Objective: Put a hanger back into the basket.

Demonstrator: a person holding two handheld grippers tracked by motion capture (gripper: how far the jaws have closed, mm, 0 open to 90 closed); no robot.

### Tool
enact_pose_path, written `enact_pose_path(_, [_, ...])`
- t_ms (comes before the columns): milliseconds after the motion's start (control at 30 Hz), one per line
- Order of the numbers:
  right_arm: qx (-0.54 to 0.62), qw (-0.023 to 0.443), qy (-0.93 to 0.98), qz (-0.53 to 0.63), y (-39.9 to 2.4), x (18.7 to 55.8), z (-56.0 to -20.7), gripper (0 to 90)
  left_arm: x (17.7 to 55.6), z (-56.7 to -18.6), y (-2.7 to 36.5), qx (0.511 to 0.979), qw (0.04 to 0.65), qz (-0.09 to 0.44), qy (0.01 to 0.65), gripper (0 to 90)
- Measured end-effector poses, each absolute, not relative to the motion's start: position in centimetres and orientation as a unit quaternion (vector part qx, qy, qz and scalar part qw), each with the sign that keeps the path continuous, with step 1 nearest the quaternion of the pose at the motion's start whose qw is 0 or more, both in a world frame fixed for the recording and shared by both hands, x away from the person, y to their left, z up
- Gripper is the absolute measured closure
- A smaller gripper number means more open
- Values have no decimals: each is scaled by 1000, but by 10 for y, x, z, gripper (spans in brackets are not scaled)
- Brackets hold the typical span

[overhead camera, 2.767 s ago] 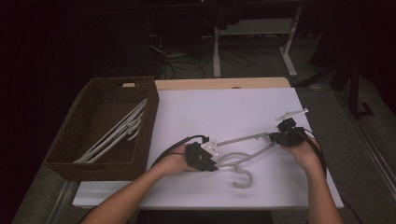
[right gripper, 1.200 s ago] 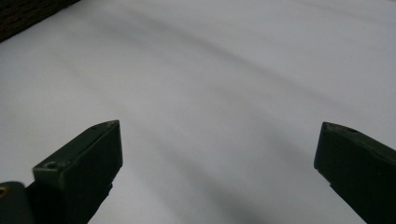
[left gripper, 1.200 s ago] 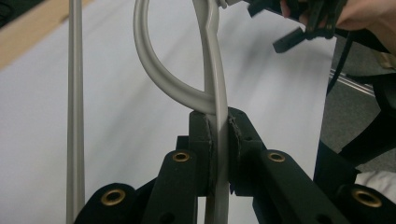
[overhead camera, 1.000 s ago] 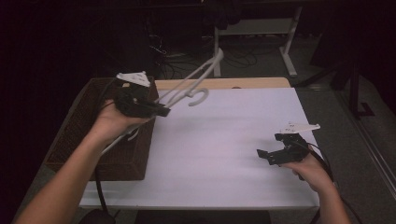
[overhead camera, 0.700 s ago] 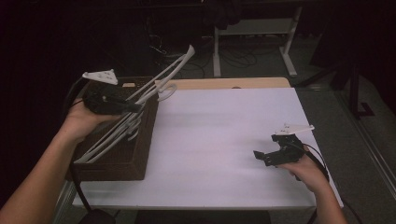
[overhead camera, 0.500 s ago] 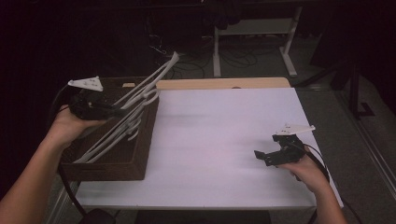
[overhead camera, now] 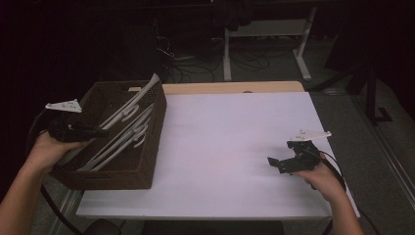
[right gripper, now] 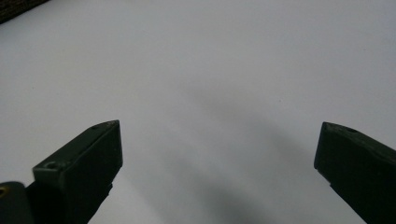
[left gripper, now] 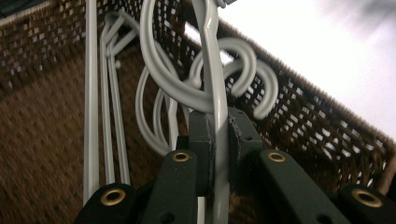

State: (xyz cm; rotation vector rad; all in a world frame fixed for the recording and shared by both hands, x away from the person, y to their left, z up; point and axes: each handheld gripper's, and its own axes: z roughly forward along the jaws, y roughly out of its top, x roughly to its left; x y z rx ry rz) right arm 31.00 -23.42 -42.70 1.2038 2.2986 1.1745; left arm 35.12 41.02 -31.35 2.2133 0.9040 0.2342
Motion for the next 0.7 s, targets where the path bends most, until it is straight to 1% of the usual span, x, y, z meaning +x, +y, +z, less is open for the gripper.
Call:
enact_pose_path(200, [419, 147, 797, 408, -234, 310, -427, 10, 352, -324, 411, 857, 354, 80, 367, 821])
enact_pose_path(300, [419, 147, 797, 409, -235, 310, -427, 10, 356, -332, 410, 857, 341, 67, 381, 821])
enact_pose_path(367, [420, 146, 797, 409, -235, 310, -427, 10, 359, -339, 408, 861, 328, 69, 383, 820])
enact_pose_path(467, [420, 147, 797, 409, -235, 310, -426, 10, 362, -347, 408, 862, 323, 57, 386, 814])
enact_pose_path(500, [419, 148, 797, 409, -236, 310, -426, 10, 363, -349, 408, 862, 319, 62, 389, 768])
enact_pose_path(567, [419, 148, 797, 410, -235, 309, -425, 10, 364, -351, 408, 856, 317, 77, 400, 583])
enact_pose_path(600, [418, 148, 797, 411, -236, 309, -425, 10, 364, -350, 410, 852, 324, 81, 404, 531])
enact_pose_path(700, [417, 150, 796, 412, -236, 309, -423, 10, 364, -345, 411, 843, 340, 90, 407, 437])
